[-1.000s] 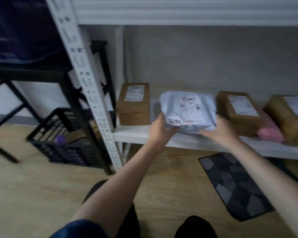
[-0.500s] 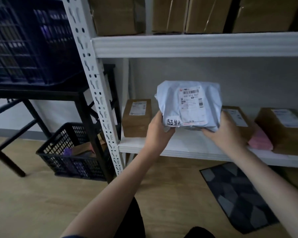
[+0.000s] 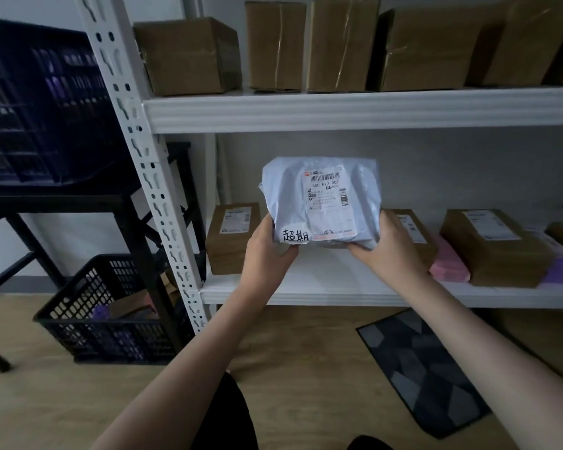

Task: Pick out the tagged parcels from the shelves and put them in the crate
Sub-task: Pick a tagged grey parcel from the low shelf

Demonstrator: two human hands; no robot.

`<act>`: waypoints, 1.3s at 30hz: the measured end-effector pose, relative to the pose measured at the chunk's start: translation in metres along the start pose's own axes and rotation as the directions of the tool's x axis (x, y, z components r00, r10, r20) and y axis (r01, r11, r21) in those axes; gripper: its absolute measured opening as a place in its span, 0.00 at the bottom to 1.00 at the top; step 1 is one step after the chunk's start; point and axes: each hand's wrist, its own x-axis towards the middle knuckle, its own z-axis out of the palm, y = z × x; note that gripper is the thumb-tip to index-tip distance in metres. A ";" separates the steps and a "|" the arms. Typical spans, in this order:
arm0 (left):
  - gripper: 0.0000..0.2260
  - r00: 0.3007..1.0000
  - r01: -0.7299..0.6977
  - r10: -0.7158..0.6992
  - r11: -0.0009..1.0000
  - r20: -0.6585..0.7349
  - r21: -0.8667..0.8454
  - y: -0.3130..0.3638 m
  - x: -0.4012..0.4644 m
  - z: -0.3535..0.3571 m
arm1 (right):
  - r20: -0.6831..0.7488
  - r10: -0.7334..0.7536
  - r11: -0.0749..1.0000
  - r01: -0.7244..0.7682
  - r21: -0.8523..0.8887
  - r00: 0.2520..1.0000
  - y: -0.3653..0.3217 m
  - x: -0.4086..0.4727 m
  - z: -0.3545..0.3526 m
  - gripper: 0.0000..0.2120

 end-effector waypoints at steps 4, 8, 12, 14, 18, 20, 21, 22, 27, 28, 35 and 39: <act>0.23 1.000 -0.009 0.009 1.000 0.000 0.005 0.001 0.001 -0.002 | -0.001 0.000 1.000 0.000 -0.012 1.000 -0.003 0.000 -0.002 0.30; 0.24 1.000 -0.009 0.009 1.000 -0.005 -0.002 0.002 0.002 -0.001 | 0.003 0.003 1.000 -0.003 -0.007 1.000 -0.003 0.001 -0.004 0.30; 0.24 1.000 -0.009 0.009 1.000 -0.006 0.004 0.002 0.003 0.001 | 0.002 0.009 1.000 -0.009 -0.004 1.000 -0.001 0.002 -0.003 0.30; 0.24 1.000 -0.009 0.009 1.000 -0.007 0.012 0.001 0.004 0.001 | 0.003 0.006 1.000 -0.006 -0.005 1.000 -0.001 0.002 -0.002 0.30; 0.24 1.000 -0.007 0.007 1.000 -0.007 0.022 -0.002 0.004 0.002 | 0.004 0.003 1.000 -0.003 -0.018 1.000 0.001 0.003 -0.001 0.31; 0.24 1.000 -0.013 0.014 0.999 -0.011 0.030 -0.004 0.004 0.002 | 0.008 0.002 1.000 -0.002 -0.014 1.000 0.001 0.003 0.001 0.32; 0.24 1.000 -0.012 0.012 0.999 -0.011 0.033 -0.006 0.005 0.002 | 0.009 0.004 1.000 -0.003 -0.016 1.000 0.002 0.003 0.002 0.31; 0.23 1.000 -0.009 0.010 0.999 -0.010 0.033 -0.007 0.005 0.002 | 0.012 0.008 1.000 -0.008 -0.019 1.000 0.003 0.003 0.003 0.31; 0.24 1.000 -0.006 0.006 0.999 0.000 0.051 -0.015 0.005 0.001 | 0.026 0.032 0.999 -0.032 -0.009 0.999 0.007 0.002 0.012 0.32; 0.24 1.000 -0.005 0.005 0.998 0.007 0.056 -0.016 0.003 0.000 | 0.030 0.036 0.999 -0.036 0.002 0.999 0.006 0.000 0.014 0.33; 0.24 1.000 0.010 -0.009 0.993 -0.003 0.114 -0.024 -0.030 -0.025 | 0.065 0.027 0.993 -0.034 0.112 0.998 -0.010 -0.032 0.029 0.32; 0.26 0.995 0.078 -0.070 0.987 -0.065 0.139 -0.023 -0.056 -0.051 | 0.095 -0.034 0.984 0.017 0.178 0.995 -0.029 -0.045 0.040 0.29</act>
